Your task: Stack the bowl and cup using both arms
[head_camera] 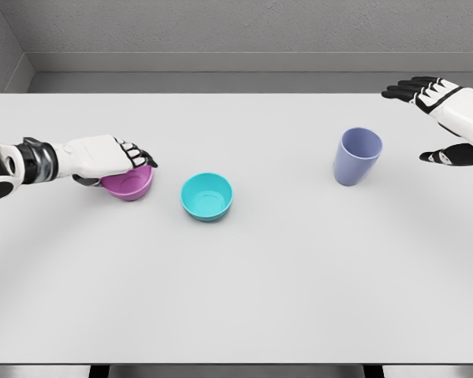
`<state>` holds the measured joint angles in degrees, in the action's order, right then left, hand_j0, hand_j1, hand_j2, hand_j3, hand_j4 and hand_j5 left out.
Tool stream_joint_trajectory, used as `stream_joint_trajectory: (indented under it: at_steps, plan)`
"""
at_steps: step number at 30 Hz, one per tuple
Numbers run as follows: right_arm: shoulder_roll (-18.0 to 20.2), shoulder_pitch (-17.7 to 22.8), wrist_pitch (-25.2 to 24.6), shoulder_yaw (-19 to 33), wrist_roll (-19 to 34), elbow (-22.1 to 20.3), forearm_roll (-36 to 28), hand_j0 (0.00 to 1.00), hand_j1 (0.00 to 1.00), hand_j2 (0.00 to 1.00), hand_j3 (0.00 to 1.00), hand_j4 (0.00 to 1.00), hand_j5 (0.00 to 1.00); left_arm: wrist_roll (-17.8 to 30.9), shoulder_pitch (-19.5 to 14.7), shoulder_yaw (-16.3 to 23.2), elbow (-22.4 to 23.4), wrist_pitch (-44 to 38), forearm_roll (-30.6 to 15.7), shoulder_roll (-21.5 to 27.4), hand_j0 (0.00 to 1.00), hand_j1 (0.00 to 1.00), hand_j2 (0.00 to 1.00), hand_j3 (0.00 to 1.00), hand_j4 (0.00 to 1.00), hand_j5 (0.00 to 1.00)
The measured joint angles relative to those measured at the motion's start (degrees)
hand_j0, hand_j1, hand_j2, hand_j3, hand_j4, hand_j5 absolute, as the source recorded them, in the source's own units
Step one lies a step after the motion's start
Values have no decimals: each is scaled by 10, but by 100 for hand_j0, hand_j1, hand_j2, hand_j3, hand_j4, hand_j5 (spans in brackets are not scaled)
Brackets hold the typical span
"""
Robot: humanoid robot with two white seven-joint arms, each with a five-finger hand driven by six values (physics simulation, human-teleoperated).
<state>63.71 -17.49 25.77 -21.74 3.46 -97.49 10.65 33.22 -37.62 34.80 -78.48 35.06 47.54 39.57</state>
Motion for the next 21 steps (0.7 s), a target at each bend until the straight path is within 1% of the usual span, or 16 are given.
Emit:
stream_joint_trajectory:
  at_steps: [6,9,12,16,21]
  plan:
    - [0,0,0,0,0,0,0,100,100,100,100,100,100,-2,-2,-6,0,1,-3,-2,44,44,44,44,44,44]
    - [0,0,0,0,0,0,0,100,100,100,100,100,100,-2,-3,-9,0,1,-11,-2,38,38,38,38,38,38]
    - [0,0,0,0,0,0,0,100,100,100,100,100,100,-3,-1,-14,-4,1,-19,-2,36,36,36,36,36,36]
    - [0,0,0,0,0,0,0,100,100,100,100,100,100,-2,-2,-18,-25,1,-39,-6,27,27,27,27,27,27]
    - [1,1,0,0,0,1,0,100,100,100,100,100,100,-2,-2,-22,-71,1,-58,-18,26,26,26,26,26,26]
